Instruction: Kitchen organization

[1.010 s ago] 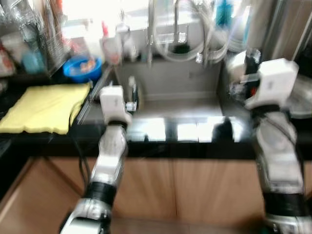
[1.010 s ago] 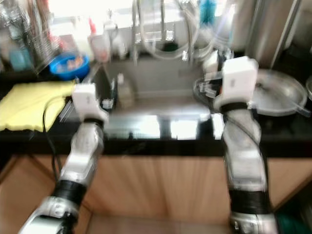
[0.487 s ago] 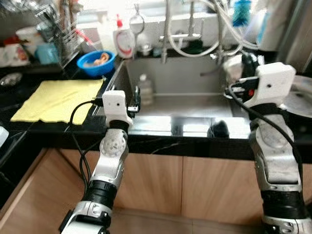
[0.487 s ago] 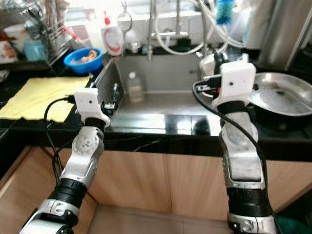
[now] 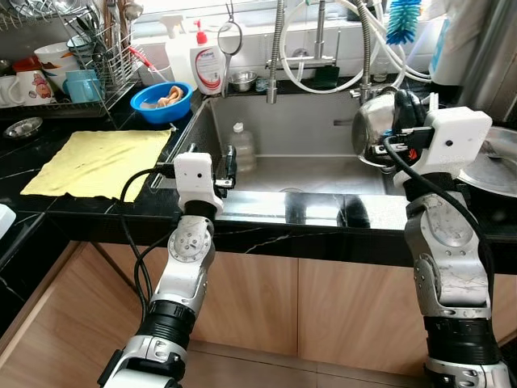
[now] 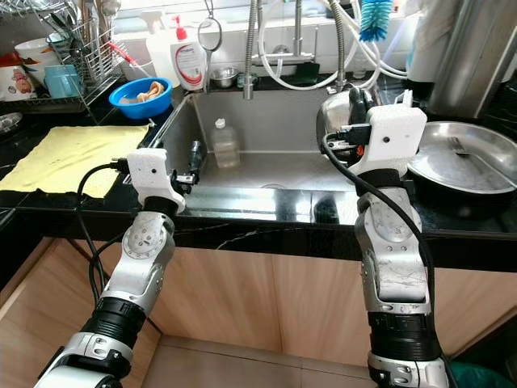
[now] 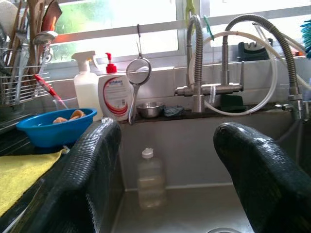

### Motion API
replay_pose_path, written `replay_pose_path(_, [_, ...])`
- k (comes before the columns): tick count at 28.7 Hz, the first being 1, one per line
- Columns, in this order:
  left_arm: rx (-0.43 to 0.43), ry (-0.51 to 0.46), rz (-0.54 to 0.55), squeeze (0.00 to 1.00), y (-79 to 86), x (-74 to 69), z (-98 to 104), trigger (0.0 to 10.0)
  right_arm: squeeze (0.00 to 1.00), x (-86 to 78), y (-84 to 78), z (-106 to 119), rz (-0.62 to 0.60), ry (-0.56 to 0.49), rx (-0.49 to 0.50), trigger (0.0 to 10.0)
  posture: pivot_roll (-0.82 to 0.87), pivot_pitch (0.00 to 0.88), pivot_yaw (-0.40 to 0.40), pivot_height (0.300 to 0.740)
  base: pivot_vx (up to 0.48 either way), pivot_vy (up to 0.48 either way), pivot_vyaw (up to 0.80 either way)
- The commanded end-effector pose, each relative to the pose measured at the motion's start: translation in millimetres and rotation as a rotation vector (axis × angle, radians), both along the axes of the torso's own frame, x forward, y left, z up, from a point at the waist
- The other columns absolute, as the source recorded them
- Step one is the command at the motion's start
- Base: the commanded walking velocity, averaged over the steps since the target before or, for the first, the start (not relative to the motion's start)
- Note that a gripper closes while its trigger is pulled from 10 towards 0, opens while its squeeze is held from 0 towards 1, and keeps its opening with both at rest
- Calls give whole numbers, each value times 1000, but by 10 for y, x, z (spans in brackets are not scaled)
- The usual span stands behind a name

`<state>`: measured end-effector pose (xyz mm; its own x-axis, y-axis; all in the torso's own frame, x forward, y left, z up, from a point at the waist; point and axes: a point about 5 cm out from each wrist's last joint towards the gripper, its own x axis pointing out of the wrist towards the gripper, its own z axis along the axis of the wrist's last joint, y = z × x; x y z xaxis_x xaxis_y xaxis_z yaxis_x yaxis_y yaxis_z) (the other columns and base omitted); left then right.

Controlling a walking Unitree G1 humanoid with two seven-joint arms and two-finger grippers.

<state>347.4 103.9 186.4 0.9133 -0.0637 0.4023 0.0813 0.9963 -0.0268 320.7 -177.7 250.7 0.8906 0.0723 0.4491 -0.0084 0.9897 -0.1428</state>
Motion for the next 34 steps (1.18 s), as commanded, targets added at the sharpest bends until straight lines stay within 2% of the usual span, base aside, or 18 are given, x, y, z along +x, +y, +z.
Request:
replay_pose_path(1, [13,-14,18,0,41,-14,14,10000,0,-19,85,99,36,-40,-25,10000,-267,0,120,740,0,0,800])
replay_pose_path(3, [12,-13,19,0,46,-16,6,10000,0,-23,95,101,42,-44,-22,10000,-267,0,120,740,246,0,800])
replay_pose_path(6, [10,-9,19,0,48,-20,-3,10000,0,-21,74,118,48,-47,34,10000,-267,0,121,740,269,0,192])
replay_pose_path(19, [10,-11,14,0,57,-17,11,10000,0,-17,70,86,38,-25,37,10000,-275,0,133,740,291,0,0])
replay_pose_path(28, [10,-13,15,0,54,-15,14,10000,0,-13,107,17,72,11,28,10000,-276,0,130,740,298,0,0])
replay_pose_path(32, [9,-11,20,0,45,-23,-1,10000,0,9,136,-82,99,74,23,10000,-275,0,127,740,0,0,0])
replay_pose_path(34, [9,-11,25,0,56,-19,0,10000,0,60,136,-177,90,174,29,10000,-278,0,126,740,0,0,0])
